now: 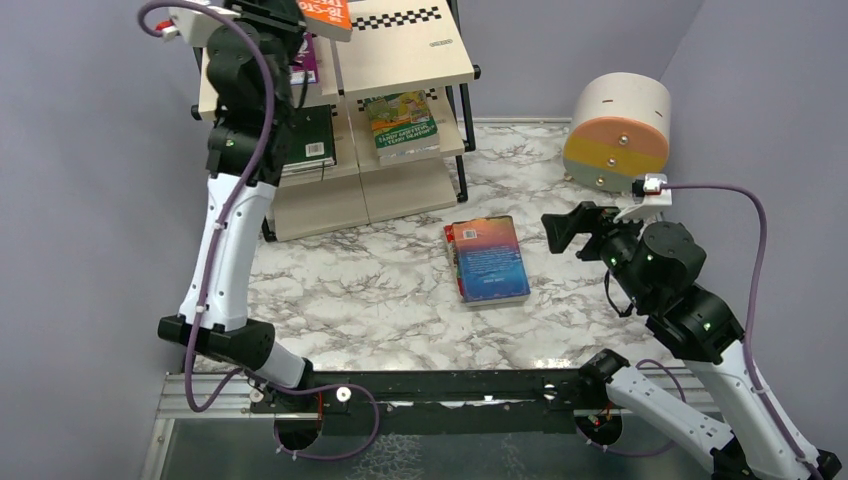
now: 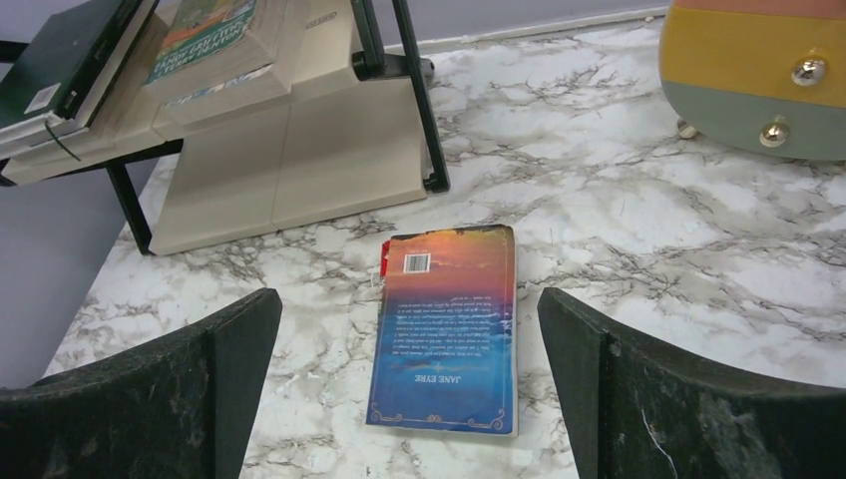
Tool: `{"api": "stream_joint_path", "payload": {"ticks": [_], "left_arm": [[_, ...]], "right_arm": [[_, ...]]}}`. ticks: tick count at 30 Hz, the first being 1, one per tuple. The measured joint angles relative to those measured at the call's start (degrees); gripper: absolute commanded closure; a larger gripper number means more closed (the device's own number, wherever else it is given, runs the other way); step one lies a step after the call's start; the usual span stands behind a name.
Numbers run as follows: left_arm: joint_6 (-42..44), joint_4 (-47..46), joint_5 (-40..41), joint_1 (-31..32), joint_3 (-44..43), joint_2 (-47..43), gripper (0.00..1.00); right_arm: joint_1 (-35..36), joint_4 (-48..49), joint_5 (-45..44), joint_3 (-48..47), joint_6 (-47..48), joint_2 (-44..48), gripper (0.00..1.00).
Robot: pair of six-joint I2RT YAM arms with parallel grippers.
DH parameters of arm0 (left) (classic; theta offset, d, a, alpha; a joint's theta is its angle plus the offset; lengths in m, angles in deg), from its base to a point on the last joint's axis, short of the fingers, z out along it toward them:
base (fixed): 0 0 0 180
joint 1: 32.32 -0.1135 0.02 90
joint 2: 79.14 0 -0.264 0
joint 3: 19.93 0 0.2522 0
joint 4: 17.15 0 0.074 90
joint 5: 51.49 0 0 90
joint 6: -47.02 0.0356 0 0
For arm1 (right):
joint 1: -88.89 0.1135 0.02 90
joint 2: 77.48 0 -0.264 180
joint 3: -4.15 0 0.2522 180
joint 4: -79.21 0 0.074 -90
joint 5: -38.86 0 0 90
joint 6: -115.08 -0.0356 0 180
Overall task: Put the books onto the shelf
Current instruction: Place the book on the shelf.
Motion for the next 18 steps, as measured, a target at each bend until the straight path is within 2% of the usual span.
{"api": "stream_joint_path", "payload": {"ticks": [7, 18], "left_arm": [[-7.0, 2.7, -8.2, -12.4, 4.6, -4.3, 1.00], [-18.9, 4.2, -24.1, -23.8, 13.2, -9.5, 1.00]], "right_arm": [[0.0, 1.0, 1.0, 0.0, 0.0, -1.2, 0.01], [0.0, 1.2, 1.8, 0.0, 0.0, -1.2, 0.02]]}}
